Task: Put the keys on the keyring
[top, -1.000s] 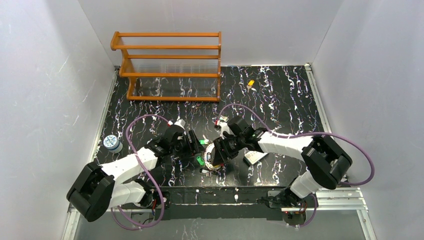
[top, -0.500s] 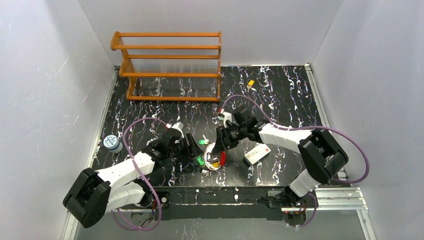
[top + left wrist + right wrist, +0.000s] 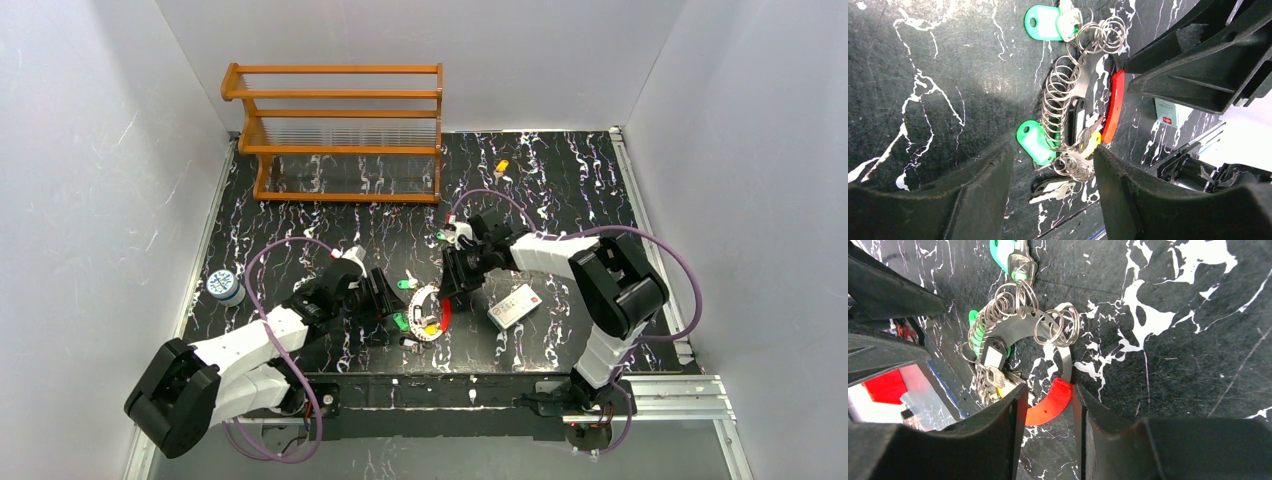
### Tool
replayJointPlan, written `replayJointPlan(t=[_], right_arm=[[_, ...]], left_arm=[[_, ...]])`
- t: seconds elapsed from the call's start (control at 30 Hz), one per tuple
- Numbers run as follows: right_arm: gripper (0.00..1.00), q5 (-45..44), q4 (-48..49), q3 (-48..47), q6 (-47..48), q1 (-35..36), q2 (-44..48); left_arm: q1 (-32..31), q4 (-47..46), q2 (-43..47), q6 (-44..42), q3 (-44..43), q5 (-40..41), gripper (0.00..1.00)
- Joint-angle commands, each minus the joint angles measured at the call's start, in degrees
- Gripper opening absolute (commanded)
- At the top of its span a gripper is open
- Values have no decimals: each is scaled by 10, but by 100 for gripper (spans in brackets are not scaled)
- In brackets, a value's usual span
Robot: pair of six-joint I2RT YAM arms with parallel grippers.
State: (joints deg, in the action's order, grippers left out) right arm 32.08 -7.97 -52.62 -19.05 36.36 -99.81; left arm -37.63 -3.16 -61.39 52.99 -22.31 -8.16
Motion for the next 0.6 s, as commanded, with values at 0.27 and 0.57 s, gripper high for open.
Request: replayJointPlan(t=[0.27,0.57], right_arm=[[42,128,62,63,-15,9,45],[52,-13,-5,-11,-19,2,47]], left_arm=[[-2,-10,-3,-6,15,-7,57],[-1,-10,20,0,27,-7,57]])
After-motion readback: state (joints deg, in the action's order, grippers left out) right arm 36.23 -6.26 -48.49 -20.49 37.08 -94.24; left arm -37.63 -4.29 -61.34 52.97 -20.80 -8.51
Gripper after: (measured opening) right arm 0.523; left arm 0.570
